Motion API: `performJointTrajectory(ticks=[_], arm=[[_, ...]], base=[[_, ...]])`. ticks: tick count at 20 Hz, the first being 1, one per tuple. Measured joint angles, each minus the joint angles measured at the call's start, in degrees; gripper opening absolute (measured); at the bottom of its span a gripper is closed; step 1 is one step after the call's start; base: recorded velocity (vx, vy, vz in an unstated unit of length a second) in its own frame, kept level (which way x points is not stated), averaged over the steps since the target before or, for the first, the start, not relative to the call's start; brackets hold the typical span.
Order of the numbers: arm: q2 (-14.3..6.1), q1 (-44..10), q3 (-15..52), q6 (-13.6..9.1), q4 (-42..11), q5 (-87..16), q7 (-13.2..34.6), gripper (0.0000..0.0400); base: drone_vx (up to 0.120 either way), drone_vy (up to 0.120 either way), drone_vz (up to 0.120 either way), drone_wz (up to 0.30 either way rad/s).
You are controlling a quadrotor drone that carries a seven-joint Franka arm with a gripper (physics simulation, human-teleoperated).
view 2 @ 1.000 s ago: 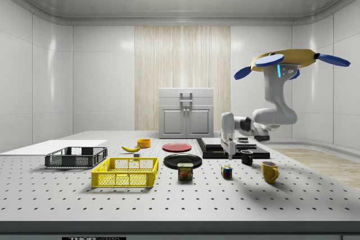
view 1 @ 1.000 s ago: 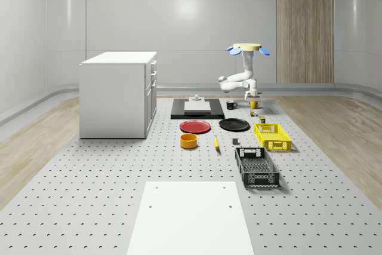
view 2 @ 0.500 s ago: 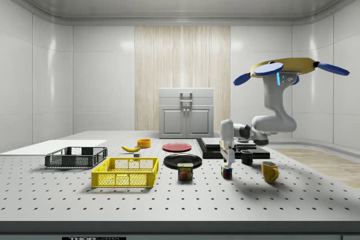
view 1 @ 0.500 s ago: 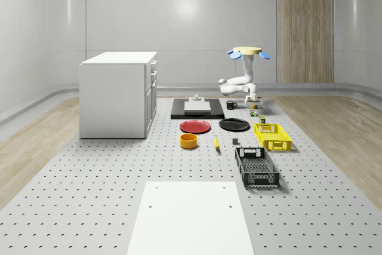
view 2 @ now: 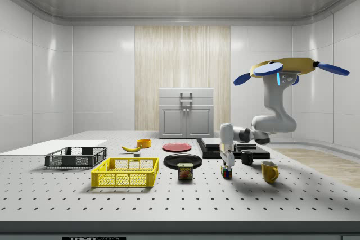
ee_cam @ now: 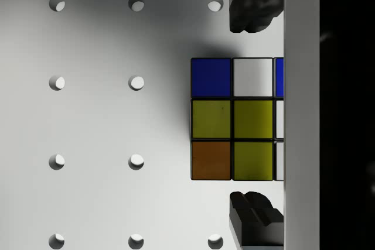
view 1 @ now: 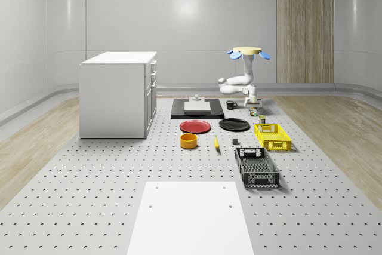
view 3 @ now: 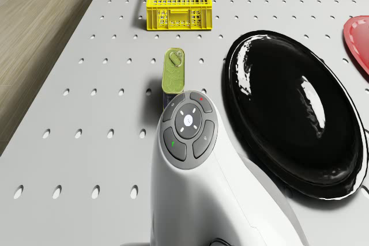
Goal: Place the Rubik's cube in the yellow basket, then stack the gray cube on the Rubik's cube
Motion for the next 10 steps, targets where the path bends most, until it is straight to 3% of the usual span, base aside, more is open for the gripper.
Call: performJointTrajectory(ticks=[10], arm=[[-1.83, -0.27, -2.59, 2.79, 0.89, -2.06, -0.19, 0.0400]], base=[[0.000, 0.000, 0.000, 0.000]])
